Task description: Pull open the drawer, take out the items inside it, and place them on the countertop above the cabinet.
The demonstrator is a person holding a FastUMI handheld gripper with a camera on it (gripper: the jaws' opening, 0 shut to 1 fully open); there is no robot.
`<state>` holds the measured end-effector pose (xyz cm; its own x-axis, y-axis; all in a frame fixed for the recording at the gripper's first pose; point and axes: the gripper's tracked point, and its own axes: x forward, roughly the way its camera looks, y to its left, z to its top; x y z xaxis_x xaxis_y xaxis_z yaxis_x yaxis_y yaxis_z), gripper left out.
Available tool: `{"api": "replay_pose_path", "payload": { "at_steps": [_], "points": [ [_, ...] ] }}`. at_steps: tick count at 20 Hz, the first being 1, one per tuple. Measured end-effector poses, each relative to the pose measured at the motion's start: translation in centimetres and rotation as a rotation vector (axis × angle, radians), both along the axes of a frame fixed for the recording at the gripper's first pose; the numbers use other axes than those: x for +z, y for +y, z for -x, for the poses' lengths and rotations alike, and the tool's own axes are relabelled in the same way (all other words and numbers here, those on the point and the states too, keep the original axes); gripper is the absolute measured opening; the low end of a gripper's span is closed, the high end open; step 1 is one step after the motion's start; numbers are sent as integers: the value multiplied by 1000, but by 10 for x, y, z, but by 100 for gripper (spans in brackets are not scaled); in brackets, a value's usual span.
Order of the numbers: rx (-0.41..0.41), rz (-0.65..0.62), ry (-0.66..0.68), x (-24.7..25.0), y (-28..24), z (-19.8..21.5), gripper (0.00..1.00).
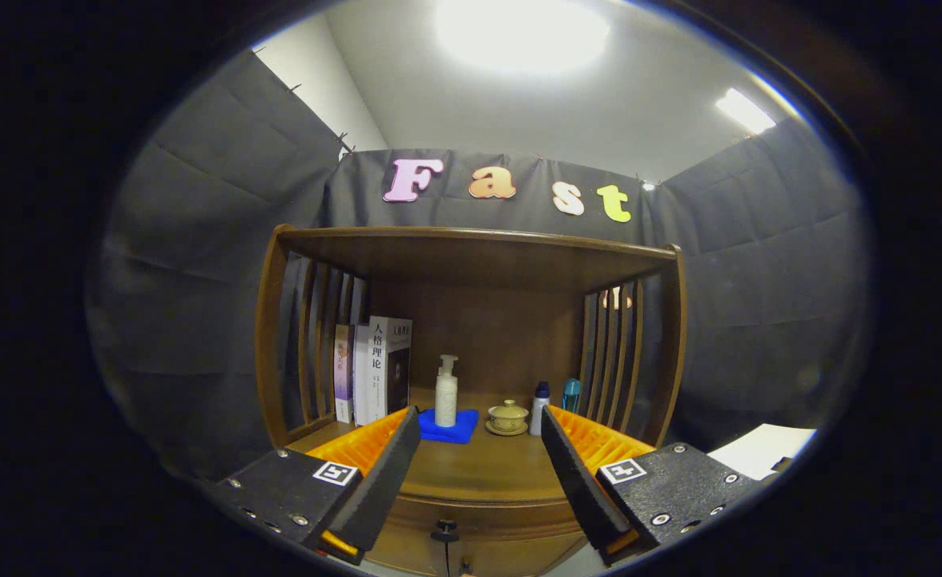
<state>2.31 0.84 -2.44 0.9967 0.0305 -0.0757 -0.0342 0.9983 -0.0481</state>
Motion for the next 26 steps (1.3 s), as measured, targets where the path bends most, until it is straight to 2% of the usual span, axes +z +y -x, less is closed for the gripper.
{"api": "replay_pose_path", "payload": {
  "at_steps": [3,14,20,23,26],
  "points": [
    [26,-5,40,-36,16,-8,94],
    [-2,-25,358,-213,39,-5,95],
    [-26,44,424,-262,34,-9,95],
    [-57,101,446,-278,21,-5,89],
    [-59,67,453,-286,20,-8,82]
  ]
}}
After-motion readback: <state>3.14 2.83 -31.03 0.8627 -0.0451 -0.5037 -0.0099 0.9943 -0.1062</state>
